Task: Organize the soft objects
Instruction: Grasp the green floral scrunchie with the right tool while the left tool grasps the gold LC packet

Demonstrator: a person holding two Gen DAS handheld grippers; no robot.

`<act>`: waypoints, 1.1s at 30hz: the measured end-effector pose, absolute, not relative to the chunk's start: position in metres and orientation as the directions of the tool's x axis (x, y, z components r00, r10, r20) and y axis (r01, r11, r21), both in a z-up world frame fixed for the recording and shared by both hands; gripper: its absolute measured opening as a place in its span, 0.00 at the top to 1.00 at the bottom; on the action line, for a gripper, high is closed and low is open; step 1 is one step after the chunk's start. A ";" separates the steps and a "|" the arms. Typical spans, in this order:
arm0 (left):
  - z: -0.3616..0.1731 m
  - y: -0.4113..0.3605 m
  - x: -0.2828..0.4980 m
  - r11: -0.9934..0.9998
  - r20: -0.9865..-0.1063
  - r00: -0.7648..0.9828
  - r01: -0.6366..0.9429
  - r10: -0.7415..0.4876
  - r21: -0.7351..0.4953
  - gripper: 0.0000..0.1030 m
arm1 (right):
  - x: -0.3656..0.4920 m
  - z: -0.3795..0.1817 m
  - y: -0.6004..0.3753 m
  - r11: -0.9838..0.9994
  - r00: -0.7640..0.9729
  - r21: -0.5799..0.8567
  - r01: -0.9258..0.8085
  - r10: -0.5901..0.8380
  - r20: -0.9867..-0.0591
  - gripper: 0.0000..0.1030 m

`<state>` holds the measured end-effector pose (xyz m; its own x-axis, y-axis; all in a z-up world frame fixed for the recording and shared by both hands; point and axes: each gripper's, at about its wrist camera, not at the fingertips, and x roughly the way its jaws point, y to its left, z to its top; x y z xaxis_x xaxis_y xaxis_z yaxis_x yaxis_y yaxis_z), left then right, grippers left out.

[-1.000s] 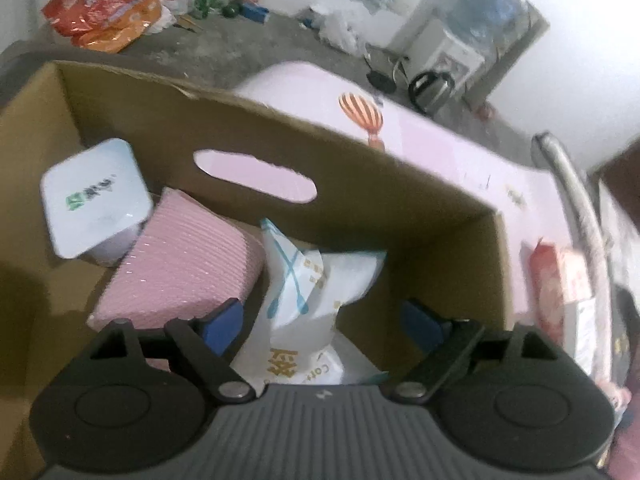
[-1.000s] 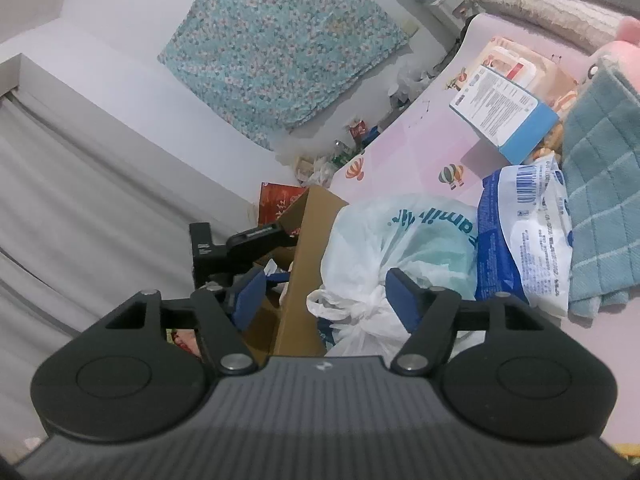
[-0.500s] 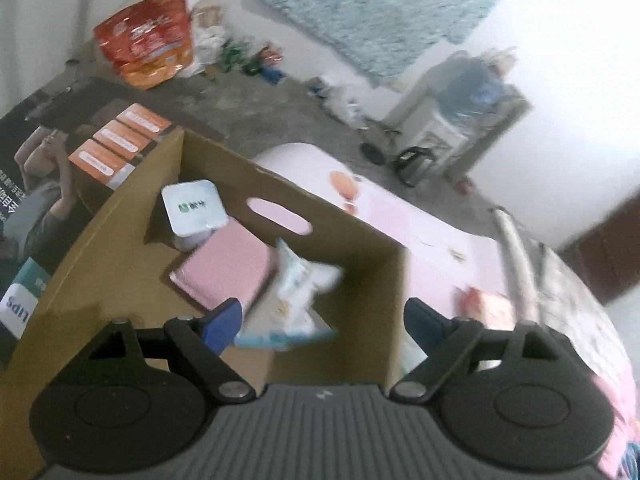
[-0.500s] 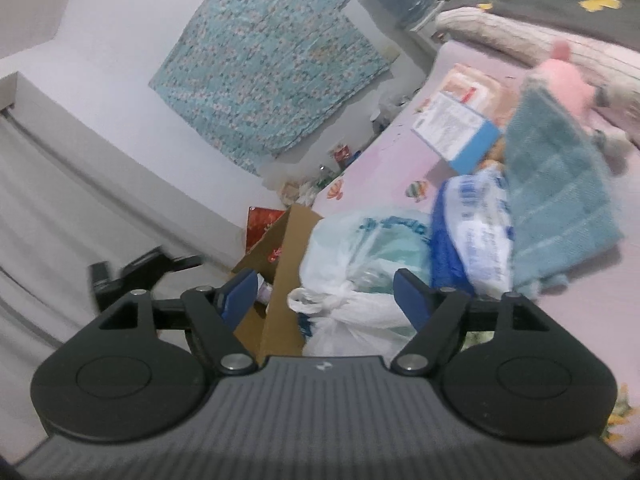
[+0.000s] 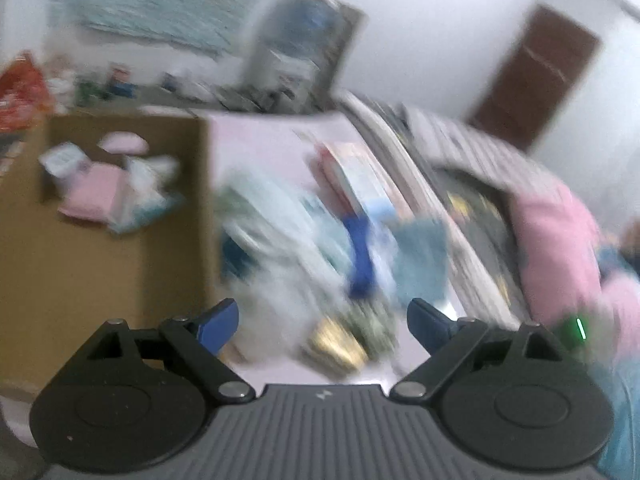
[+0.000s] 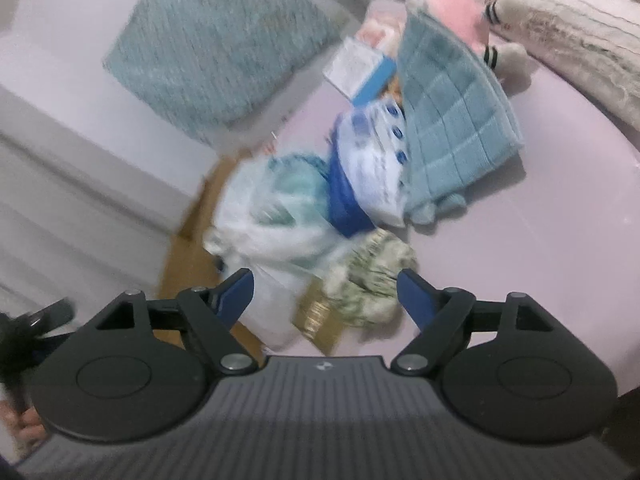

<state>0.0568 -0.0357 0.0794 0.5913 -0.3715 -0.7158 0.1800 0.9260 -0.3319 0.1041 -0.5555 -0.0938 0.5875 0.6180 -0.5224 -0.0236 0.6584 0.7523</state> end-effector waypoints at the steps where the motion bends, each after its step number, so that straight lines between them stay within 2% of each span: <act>1: 0.071 -0.047 0.054 0.923 -0.725 0.572 0.204 -0.384 -0.327 0.10 | 0.109 -0.096 -0.551 0.683 0.574 0.730 -0.033 0.611 -0.546 0.22; 6: 0.027 -0.096 0.042 0.933 -0.773 0.530 0.270 -0.350 -0.238 0.10 | 0.138 -0.108 -0.525 0.787 0.511 0.607 -0.109 0.568 -0.645 0.22; 10: -0.006 -0.120 0.042 0.930 -0.802 0.485 0.288 -0.349 -0.230 0.12 | 0.151 -0.118 -0.511 0.837 0.494 0.522 -0.164 0.528 -0.691 0.24; 11: -0.014 -0.123 0.043 0.932 -0.810 0.476 0.281 -0.342 -0.228 0.13 | 0.153 -0.120 -0.510 0.847 0.494 0.504 -0.172 0.517 -0.699 0.32; 12: -0.018 -0.126 0.044 0.933 -0.815 0.470 0.278 -0.339 -0.228 0.14 | 0.155 -0.123 -0.509 0.853 0.491 0.490 -0.179 0.509 -0.706 0.45; 14: -0.028 -0.129 0.049 0.932 -0.815 0.468 0.280 -0.341 -0.229 0.14 | 0.155 -0.126 -0.512 0.850 0.490 0.492 -0.190 0.516 -0.702 0.59; 15: -0.031 -0.131 0.051 0.934 -0.816 0.468 0.274 -0.339 -0.230 0.15 | 0.155 -0.127 -0.515 0.850 0.492 0.491 -0.189 0.515 -0.702 0.71; 17: -0.038 -0.133 0.058 0.934 -0.813 0.471 0.267 -0.342 -0.238 0.15 | 0.153 -0.131 -0.522 0.854 0.497 0.487 -0.183 0.508 -0.704 0.80; 24: -0.054 -0.146 0.093 0.945 -0.828 0.458 0.196 -0.325 -0.263 0.17 | 0.126 -0.133 -0.558 0.856 0.545 0.504 -0.117 0.480 -0.688 0.83; 33: -0.090 -0.154 0.136 0.983 -0.891 0.429 -0.027 -0.150 -0.179 0.16 | 0.089 -0.136 -0.595 0.821 0.582 0.570 -0.031 0.478 -0.658 0.81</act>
<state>0.1358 -0.1542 -0.0895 0.4285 -0.1501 -0.8910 -0.0274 0.9835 -0.1788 0.0894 -0.5953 -0.1360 0.5818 0.4785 -0.6577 -0.0314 0.8213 0.5697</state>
